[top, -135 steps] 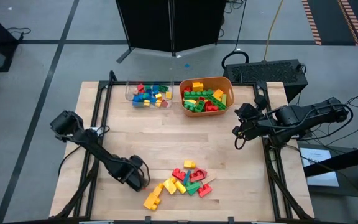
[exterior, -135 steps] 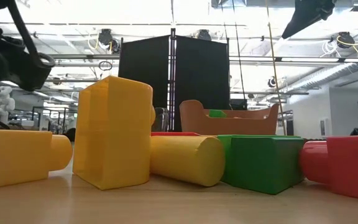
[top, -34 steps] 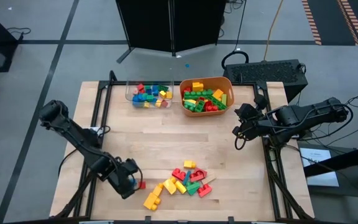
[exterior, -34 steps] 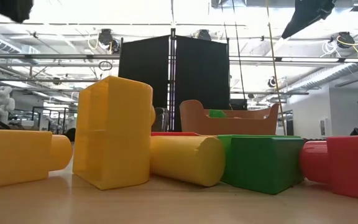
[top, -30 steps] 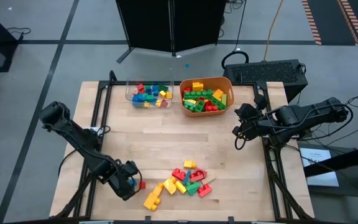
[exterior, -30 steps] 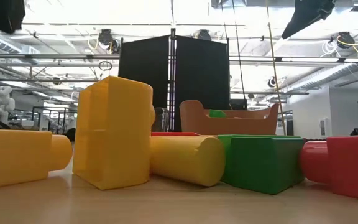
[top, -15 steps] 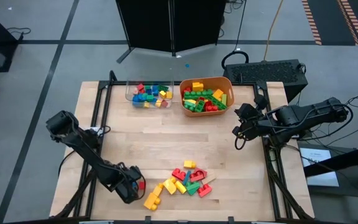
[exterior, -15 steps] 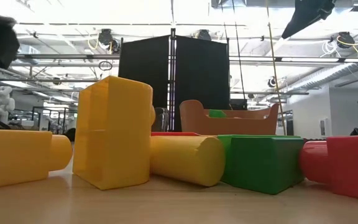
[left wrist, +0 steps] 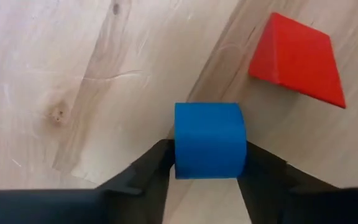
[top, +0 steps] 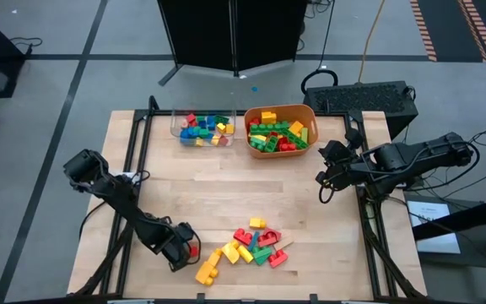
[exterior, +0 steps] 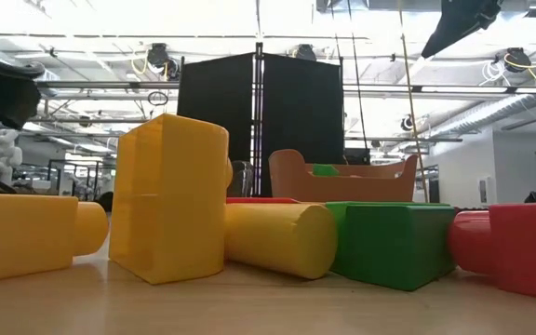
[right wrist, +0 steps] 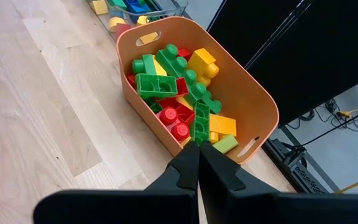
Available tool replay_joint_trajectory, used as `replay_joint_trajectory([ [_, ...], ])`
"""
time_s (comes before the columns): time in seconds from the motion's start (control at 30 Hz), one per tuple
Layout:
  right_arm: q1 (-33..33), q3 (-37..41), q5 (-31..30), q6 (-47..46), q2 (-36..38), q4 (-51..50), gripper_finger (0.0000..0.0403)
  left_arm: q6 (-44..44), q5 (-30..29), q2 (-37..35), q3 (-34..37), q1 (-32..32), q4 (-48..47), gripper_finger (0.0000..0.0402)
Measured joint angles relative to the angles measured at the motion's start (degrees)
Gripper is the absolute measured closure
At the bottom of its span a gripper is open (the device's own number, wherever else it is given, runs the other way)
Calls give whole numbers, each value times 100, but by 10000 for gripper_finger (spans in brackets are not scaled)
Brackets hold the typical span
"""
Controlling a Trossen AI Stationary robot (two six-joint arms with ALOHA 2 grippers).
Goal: Sort blocks by size
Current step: Put the small blue block into the transparent bin
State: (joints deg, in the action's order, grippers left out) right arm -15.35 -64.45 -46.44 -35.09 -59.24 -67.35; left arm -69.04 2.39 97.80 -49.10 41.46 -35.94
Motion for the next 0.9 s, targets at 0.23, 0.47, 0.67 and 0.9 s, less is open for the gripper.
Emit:
replay_joint_trajectory([
  [0.23, 0, 1, 2, 19, 0, 0, 399, 70, 78, -115, 11, -220, -3, 273],
  [0.47, 0, 0, -2, 128, 0, 7, 399, 248, -424, -631, 78, -655, -572, 276],
  [0.67, 0, 0, -4, 131, -1, 9, 399, 550, -620, -1127, 51, -1503, -828, 276],
  [0.9, 0, 1, -2, 131, -1, 32, 399, 1476, -1274, -1639, -148, -3236, -800, 276],
])
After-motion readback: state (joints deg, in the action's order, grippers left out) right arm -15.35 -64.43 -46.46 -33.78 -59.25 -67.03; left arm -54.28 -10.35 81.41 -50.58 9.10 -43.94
